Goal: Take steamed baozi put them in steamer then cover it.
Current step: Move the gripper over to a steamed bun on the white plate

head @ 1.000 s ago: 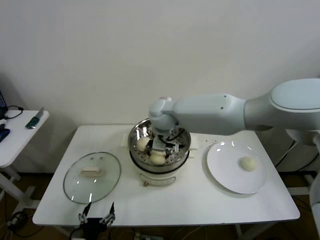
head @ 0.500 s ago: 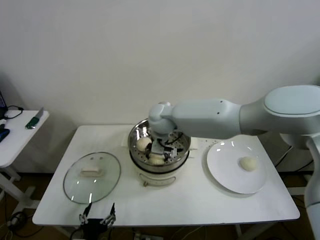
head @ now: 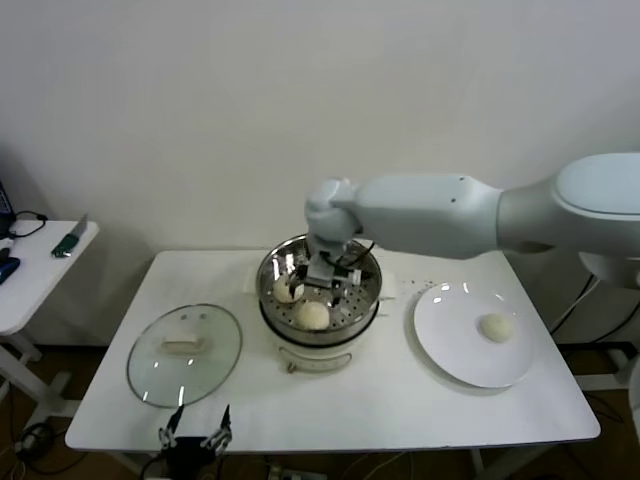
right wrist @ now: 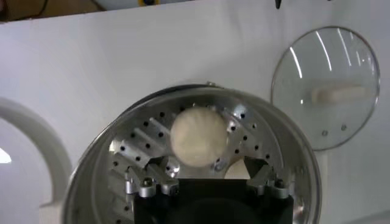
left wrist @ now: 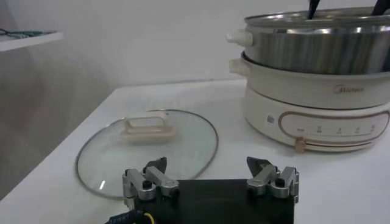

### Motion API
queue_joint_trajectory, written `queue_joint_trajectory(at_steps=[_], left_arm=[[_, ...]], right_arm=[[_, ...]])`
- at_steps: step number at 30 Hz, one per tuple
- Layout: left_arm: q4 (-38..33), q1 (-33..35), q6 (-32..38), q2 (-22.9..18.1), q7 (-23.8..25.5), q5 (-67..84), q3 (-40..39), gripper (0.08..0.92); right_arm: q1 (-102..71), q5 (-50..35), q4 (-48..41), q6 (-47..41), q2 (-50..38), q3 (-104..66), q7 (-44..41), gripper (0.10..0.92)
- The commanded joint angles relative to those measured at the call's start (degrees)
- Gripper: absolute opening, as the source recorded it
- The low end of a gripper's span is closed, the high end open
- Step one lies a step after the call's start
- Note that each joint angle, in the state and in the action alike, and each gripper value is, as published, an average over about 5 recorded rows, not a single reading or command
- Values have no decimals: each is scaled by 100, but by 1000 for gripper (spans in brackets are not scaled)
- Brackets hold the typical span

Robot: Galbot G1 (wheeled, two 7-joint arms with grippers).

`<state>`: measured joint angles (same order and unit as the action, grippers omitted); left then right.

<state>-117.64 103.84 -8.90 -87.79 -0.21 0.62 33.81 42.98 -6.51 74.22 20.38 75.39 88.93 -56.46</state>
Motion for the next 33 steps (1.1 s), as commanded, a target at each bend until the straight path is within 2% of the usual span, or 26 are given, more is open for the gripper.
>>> queue_joint_trajectory(at_steps=[1, 5, 10, 18, 25, 33], left_arm=[[19, -23, -4, -14, 4, -3, -21, 823], [19, -20, -2, -8, 6, -4, -26, 823], [16, -19, 3, 6, 8, -4, -38, 823], [-1, -47, 19, 0, 32, -30, -77, 823], [-40, -35, 100, -14, 37, 2, -17, 823], [-70, -20, 101, -50, 53, 37, 18, 823]], right_arm=[[1087, -1379, -7, 281, -797, 368, -635, 823], [1523, -1666, -6, -11, -1448, 821, -851, 823], [1792, -1897, -155, -1185, -2315, 1551, -810, 823], [975, -1746, -770, -2020, -3515, 1576, -694, 823], [-221, -1234, -1150, -2145, -3980, 687, -623, 823], [-1661, -528, -1739, -2210, -3947, -515, -445, 823]])
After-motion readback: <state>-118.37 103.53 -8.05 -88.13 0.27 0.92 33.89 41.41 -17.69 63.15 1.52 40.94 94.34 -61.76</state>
